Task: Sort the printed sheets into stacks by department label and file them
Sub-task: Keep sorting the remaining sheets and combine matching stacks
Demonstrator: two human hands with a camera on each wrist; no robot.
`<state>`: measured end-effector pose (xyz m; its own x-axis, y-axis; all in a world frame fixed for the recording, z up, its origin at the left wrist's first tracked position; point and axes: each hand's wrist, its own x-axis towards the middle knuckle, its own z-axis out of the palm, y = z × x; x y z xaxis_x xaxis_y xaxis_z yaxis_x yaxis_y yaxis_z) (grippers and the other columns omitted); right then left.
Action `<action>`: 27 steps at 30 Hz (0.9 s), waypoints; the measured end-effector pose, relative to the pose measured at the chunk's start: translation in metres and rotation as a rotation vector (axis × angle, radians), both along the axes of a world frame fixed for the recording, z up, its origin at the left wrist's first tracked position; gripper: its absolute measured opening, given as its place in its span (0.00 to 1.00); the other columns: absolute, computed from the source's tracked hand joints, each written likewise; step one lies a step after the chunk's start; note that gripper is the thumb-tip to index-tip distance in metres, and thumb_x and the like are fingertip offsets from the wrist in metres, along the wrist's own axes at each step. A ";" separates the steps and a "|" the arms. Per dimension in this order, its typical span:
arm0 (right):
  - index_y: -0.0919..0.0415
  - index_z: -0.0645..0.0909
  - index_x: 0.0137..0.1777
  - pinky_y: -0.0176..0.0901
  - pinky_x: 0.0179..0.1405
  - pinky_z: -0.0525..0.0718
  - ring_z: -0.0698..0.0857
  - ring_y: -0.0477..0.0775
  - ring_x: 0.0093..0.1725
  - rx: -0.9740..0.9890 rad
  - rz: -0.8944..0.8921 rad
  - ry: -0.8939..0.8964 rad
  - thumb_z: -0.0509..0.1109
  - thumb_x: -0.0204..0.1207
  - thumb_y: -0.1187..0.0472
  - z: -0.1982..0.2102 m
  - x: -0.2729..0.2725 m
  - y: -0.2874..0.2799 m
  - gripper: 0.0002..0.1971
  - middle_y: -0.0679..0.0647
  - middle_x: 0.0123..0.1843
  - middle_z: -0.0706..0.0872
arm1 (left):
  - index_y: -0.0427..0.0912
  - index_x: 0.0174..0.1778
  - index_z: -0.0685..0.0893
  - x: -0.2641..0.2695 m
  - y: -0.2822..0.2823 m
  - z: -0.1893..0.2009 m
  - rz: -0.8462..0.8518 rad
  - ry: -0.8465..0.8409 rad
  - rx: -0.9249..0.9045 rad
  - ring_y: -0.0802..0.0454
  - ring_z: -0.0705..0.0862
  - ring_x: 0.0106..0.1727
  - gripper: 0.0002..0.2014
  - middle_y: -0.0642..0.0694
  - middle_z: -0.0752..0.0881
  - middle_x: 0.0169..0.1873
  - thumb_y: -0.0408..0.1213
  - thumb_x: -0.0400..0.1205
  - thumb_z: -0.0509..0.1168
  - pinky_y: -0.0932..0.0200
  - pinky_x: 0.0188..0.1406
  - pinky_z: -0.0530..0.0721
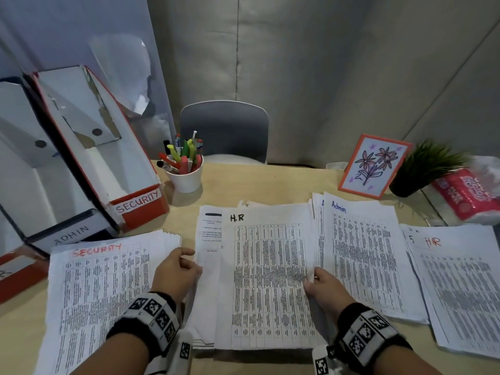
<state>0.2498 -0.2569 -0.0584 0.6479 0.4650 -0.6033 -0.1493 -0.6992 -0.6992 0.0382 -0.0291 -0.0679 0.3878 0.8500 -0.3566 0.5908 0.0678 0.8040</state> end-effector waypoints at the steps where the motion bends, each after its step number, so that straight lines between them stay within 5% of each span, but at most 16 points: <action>1: 0.60 0.81 0.52 0.50 0.53 0.82 0.85 0.56 0.51 -0.002 -0.006 0.005 0.63 0.80 0.70 0.000 0.000 0.001 0.08 0.59 0.51 0.87 | 0.48 0.51 0.81 0.000 0.001 -0.001 -0.022 0.003 -0.012 0.50 0.82 0.32 0.14 0.49 0.83 0.29 0.27 0.74 0.69 0.52 0.40 0.83; 7: 0.65 0.80 0.51 0.40 0.34 0.79 0.82 0.54 0.40 -0.005 -0.037 0.052 0.62 0.79 0.73 0.000 -0.007 0.007 0.07 0.62 0.46 0.85 | 0.45 0.57 0.82 0.001 0.005 0.002 -0.104 -0.043 -0.075 0.49 0.84 0.36 0.19 0.46 0.86 0.37 0.23 0.73 0.65 0.57 0.37 0.80; 10: 0.59 0.82 0.51 0.40 0.38 0.84 0.85 0.53 0.45 0.008 -0.031 0.073 0.64 0.78 0.73 -0.004 -0.011 0.010 0.10 0.57 0.49 0.87 | 0.44 0.55 0.83 0.002 0.005 0.008 -0.149 -0.103 -0.151 0.46 0.84 0.36 0.17 0.40 0.88 0.45 0.22 0.75 0.63 0.53 0.33 0.83; 12: 0.57 0.84 0.49 0.46 0.46 0.86 0.87 0.54 0.48 0.007 -0.009 0.073 0.68 0.76 0.71 -0.006 -0.010 0.010 0.09 0.56 0.48 0.88 | 0.43 0.53 0.84 0.000 0.005 0.010 -0.203 -0.147 -0.270 0.45 0.83 0.39 0.11 0.38 0.88 0.49 0.32 0.75 0.69 0.54 0.33 0.80; 15: 0.63 0.84 0.43 0.43 0.40 0.85 0.87 0.54 0.41 0.014 -0.001 0.071 0.71 0.73 0.72 -0.007 -0.010 0.009 0.05 0.58 0.42 0.89 | 0.46 0.52 0.87 -0.001 0.004 0.010 -0.288 -0.129 -0.326 0.48 0.87 0.48 0.20 0.47 0.91 0.47 0.48 0.67 0.79 0.57 0.41 0.82; 18: 0.65 0.79 0.35 0.39 0.33 0.82 0.85 0.53 0.35 0.059 -0.021 0.063 0.71 0.70 0.77 -0.005 -0.014 0.010 0.09 0.60 0.36 0.85 | 0.39 0.49 0.88 0.000 0.003 0.001 -0.296 -0.107 -0.260 0.43 0.90 0.48 0.17 0.43 0.92 0.42 0.35 0.65 0.81 0.51 0.47 0.87; 20: 0.68 0.80 0.38 0.36 0.30 0.83 0.86 0.54 0.36 0.062 -0.026 0.079 0.73 0.68 0.78 -0.005 -0.015 0.009 0.07 0.60 0.38 0.86 | 0.32 0.43 0.87 -0.001 0.004 -0.004 -0.313 -0.048 -0.182 0.38 0.89 0.47 0.13 0.36 0.90 0.40 0.31 0.66 0.78 0.44 0.51 0.86; 22: 0.70 0.82 0.46 0.42 0.36 0.87 0.89 0.57 0.42 0.075 -0.049 0.091 0.77 0.64 0.76 -0.007 -0.014 0.008 0.11 0.60 0.43 0.90 | 0.39 0.38 0.89 -0.003 0.003 -0.004 -0.368 -0.034 -0.128 0.43 0.88 0.44 0.04 0.41 0.90 0.38 0.30 0.68 0.74 0.47 0.50 0.85; 25: 0.62 0.77 0.61 0.57 0.52 0.88 0.89 0.60 0.50 0.110 -0.074 0.099 0.79 0.60 0.75 -0.011 -0.013 0.008 0.28 0.64 0.50 0.88 | 0.48 0.41 0.88 -0.005 0.001 0.003 -0.395 -0.075 -0.200 0.46 0.88 0.51 0.06 0.45 0.90 0.44 0.33 0.71 0.74 0.46 0.56 0.86; 27: 0.59 0.73 0.65 0.47 0.46 0.89 0.88 0.57 0.49 0.162 -0.052 0.126 0.77 0.63 0.76 -0.011 -0.012 0.009 0.31 0.62 0.53 0.87 | 0.48 0.41 0.88 -0.003 0.000 0.008 -0.393 -0.046 -0.251 0.39 0.84 0.60 0.07 0.39 0.87 0.56 0.38 0.68 0.73 0.44 0.64 0.81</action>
<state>0.2377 -0.2481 -0.0691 0.5978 0.5304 -0.6010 -0.2758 -0.5679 -0.7755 0.0356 -0.0286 -0.0596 0.6834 0.5247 -0.5076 0.5747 0.0420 0.8173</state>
